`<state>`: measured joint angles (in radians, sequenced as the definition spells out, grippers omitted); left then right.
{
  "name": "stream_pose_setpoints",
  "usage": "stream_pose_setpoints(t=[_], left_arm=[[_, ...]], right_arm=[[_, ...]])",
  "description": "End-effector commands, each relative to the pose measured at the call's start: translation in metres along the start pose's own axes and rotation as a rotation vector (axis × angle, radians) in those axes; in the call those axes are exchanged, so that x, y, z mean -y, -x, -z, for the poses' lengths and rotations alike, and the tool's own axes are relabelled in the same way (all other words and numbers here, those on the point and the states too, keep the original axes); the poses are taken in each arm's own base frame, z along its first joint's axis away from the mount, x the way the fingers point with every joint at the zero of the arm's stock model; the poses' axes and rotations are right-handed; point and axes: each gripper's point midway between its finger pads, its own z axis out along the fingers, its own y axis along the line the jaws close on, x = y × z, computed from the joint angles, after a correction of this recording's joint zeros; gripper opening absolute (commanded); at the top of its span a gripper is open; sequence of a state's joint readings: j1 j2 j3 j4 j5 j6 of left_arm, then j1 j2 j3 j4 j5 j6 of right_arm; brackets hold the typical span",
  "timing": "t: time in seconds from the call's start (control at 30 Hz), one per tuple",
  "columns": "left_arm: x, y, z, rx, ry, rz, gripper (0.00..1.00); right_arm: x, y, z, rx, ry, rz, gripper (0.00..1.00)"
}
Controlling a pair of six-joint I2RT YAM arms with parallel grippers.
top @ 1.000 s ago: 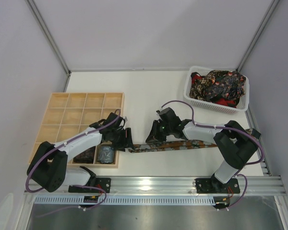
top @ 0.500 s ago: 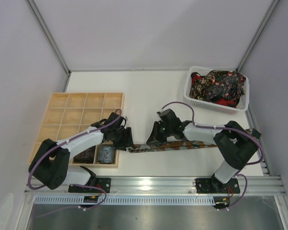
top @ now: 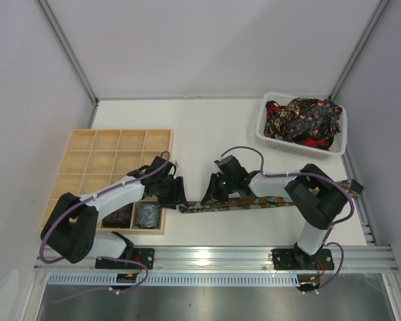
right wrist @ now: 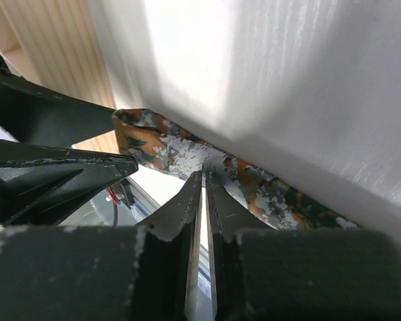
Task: Roll the ties
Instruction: Roll the tie
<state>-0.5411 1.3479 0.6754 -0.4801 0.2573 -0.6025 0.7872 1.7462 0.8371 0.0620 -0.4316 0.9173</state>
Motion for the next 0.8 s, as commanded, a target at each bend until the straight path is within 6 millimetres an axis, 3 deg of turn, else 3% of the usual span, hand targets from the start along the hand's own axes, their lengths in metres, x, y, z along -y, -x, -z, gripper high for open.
stream_pose_setpoints(t=[0.0,0.3,0.5,0.63,0.77], left_arm=[[0.010,0.016,0.000,0.039,-0.019,-0.019,0.57],[0.010,0.019,-0.004,0.040,-0.018,-0.029,0.46],[0.013,0.024,-0.002,0.050,-0.024,-0.049,0.33],[0.019,0.026,0.001,0.043,-0.041,-0.060,0.04],[0.034,0.025,0.009,0.045,-0.091,-0.064,0.00]], right_arm=[[-0.009,0.005,-0.006,0.011,0.033,0.019,0.11],[0.008,-0.003,-0.013,-0.013,0.002,0.003,0.10],[0.017,-0.007,-0.016,-0.024,-0.022,-0.004,0.09],[0.019,-0.010,-0.018,-0.032,-0.028,-0.007,0.08],[0.021,-0.013,-0.021,-0.044,-0.027,-0.012,0.08]])
